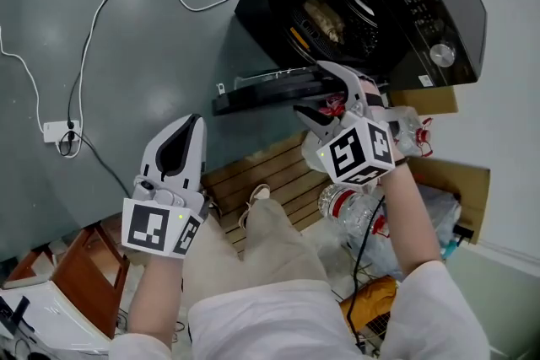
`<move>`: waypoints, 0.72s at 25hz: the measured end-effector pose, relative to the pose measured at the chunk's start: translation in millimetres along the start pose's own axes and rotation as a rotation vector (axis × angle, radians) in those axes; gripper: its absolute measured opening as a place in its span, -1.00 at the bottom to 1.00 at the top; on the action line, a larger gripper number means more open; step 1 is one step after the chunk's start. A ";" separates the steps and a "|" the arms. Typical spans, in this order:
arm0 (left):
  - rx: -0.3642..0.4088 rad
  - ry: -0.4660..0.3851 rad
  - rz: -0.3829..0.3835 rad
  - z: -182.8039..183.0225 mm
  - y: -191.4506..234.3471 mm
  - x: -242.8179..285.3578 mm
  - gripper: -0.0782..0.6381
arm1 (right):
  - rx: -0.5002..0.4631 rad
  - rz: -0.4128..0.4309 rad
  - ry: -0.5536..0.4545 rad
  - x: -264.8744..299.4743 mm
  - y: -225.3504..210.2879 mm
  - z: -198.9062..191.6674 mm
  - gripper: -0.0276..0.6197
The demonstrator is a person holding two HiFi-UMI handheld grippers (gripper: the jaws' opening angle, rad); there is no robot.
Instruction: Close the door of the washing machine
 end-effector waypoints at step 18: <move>-0.012 0.009 -0.075 10.5 -1.0 67.4 -0.77 | 0.066 -0.093 0.035 31.3 -66.8 2.2 0.25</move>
Point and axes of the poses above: the fingertips, and each gripper's own axes: x forward along the fingers, y to its left, z out of its top, the point moved 4 cm from there along -x, backward along the fingers, and after that the axes turned 12 degrees about z, right-handed, at the moved point
